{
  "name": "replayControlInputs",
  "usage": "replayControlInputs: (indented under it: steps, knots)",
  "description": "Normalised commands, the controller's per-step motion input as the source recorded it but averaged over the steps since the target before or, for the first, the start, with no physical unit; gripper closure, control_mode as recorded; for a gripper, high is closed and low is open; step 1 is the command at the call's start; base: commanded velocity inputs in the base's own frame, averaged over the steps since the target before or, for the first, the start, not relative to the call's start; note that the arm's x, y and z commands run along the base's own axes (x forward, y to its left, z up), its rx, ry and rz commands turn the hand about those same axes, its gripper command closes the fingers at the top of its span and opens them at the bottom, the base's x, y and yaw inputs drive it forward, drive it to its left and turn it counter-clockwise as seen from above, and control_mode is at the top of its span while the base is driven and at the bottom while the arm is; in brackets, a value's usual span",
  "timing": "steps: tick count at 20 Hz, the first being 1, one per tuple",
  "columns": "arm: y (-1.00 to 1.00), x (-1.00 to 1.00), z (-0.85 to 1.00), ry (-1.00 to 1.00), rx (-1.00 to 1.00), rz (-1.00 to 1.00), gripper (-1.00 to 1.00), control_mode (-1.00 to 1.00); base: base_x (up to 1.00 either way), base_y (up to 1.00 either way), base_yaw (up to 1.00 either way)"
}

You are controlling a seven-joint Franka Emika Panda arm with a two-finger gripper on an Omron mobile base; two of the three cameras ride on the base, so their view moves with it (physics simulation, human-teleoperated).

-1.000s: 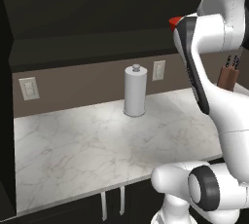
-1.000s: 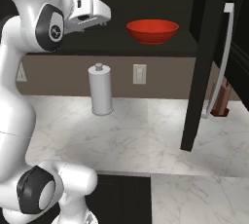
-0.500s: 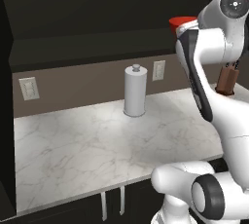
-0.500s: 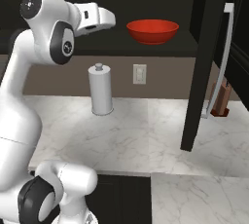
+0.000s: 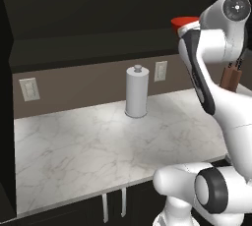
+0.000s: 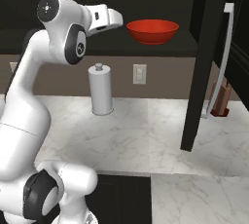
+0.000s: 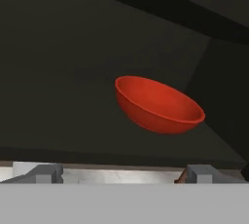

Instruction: Move the bowls from the cabinet to the plates on the dining table.

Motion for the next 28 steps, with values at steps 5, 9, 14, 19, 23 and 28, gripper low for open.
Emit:
replayControlInputs:
  steps: [5,9,14,19,23,28]
  knots:
    - [-0.16,0.36,0.0,0.04,0.0,0.0,-1.0,-1.0,0.0,0.0,0.0]
    - [-0.23,0.38,0.0,0.07,0.0,0.0,-1.0,-1.0,0.0,0.0,0.0]
    - [-0.2,0.35,0.0,0.1,0.0,0.0,-1.0,-1.0,0.0,0.0,0.0]
    - [-0.08,0.34,0.0,0.11,0.0,0.0,-1.0,-1.0,0.0,0.0,0.0]
    - [-0.05,0.33,0.0,0.04,0.0,0.0,-1.0,-1.0,0.0,0.0,0.0]
    - [-0.08,0.38,-0.04,0.01,0.0,0.0,-1.0,-1.0,0.0,0.0,0.0]
